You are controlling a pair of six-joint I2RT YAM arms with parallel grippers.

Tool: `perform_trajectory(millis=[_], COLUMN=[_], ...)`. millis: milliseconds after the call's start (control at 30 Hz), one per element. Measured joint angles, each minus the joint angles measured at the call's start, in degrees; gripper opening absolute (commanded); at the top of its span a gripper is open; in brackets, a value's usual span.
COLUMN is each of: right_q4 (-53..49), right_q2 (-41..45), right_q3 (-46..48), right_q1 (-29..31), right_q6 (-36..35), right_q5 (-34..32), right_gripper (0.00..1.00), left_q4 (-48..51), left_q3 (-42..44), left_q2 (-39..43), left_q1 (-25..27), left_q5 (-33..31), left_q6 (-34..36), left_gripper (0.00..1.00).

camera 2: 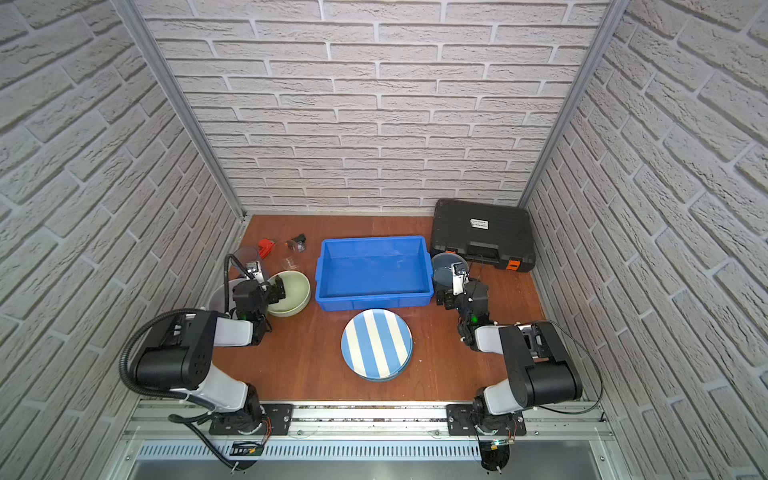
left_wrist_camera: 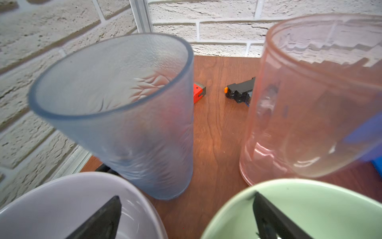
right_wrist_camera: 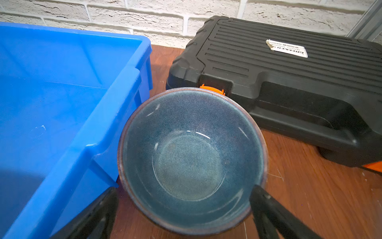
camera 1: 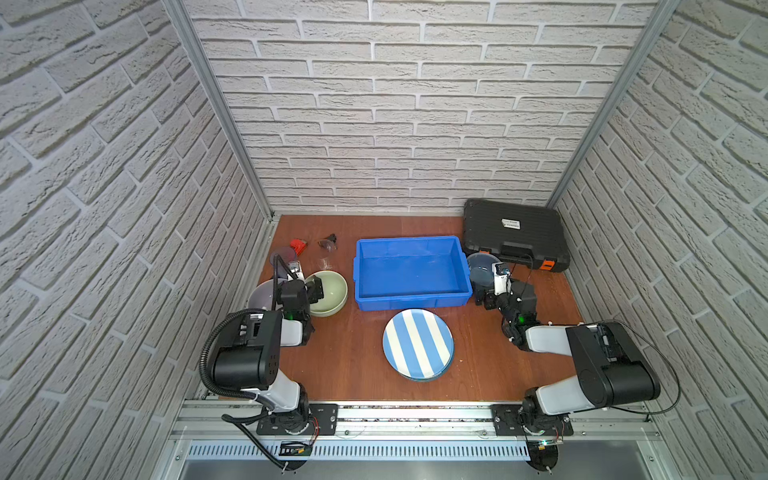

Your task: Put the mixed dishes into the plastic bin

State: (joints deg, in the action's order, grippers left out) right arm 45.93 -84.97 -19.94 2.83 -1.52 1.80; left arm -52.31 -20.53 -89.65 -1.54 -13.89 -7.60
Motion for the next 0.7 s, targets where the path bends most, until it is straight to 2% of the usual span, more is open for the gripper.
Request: perform_trajectory(millis=[700], right_q4=[0.00], right_q2=[0.00], right_q3=[0.00], right_q1=[-0.04], right_q6=[0.00], right_q5=[0.63], right_gripper=[1.00], left_q4=[0.00], left_q3=[0.00], left_q2=[0.00], left_q1=[0.00], left_q5=[0.00], left_q6=[0.00], left_gripper=[0.98])
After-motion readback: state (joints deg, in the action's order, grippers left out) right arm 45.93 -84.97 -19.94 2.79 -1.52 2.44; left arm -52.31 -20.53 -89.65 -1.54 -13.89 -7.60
